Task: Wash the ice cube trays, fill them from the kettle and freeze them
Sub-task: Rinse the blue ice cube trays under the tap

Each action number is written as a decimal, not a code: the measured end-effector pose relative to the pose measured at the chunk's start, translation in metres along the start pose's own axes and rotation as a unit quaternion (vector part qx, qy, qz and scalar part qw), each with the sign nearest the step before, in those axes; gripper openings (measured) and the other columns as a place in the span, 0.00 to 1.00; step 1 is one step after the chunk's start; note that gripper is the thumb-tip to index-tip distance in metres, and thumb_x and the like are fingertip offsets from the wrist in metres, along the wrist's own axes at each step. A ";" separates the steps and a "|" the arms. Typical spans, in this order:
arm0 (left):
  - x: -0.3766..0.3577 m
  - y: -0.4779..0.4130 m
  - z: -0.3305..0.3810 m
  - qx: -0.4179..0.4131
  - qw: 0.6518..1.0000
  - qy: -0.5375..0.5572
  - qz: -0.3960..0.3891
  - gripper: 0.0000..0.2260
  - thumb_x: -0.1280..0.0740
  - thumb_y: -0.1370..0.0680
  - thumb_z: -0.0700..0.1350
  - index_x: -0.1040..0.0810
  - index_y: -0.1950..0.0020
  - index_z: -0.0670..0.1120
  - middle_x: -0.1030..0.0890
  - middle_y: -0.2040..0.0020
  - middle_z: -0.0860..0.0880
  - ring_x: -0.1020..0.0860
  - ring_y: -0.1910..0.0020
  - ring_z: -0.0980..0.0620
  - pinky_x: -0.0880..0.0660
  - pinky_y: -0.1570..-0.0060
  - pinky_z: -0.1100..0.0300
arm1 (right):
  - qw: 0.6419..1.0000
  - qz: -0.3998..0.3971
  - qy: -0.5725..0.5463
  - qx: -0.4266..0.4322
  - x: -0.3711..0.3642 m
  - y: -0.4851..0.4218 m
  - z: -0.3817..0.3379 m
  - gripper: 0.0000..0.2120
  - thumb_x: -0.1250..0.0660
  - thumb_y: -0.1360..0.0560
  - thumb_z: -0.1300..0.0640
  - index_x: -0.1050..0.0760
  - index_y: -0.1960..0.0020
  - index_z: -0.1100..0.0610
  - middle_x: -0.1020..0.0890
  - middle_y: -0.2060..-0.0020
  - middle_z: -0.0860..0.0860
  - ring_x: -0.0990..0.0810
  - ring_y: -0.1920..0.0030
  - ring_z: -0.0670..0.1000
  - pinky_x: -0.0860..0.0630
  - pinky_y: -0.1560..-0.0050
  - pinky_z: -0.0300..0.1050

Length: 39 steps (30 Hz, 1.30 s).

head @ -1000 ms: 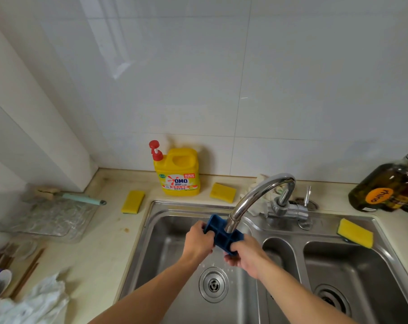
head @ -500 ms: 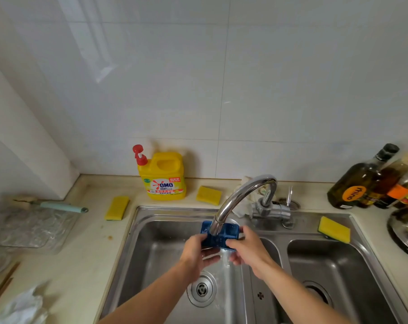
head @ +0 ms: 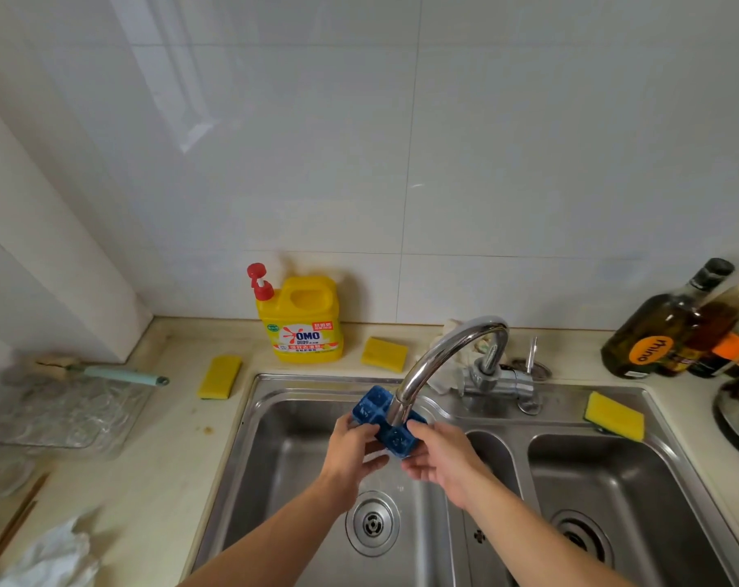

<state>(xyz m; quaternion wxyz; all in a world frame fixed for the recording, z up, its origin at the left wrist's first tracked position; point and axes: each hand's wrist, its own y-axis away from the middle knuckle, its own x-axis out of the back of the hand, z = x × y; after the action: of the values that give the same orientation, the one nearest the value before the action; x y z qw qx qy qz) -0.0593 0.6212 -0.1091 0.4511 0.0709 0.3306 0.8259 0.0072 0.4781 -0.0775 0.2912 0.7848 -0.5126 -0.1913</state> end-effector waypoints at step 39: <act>-0.008 0.008 -0.004 0.002 0.987 -0.135 -0.082 0.11 0.43 0.22 0.30 0.28 0.43 0.39 0.15 0.54 0.36 0.14 0.58 0.41 0.17 0.55 0.46 | 0.977 0.095 0.182 0.064 -0.001 0.001 0.006 0.06 0.38 0.21 0.63 0.21 0.51 0.60 0.14 0.60 0.58 0.16 0.65 0.55 0.19 0.67 0.50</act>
<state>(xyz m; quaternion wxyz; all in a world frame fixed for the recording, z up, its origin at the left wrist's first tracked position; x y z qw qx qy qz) -0.0618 0.6100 -0.1060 0.5578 0.1552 0.2735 0.7681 0.0025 0.4775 -0.0817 0.3454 0.7711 -0.5347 0.0163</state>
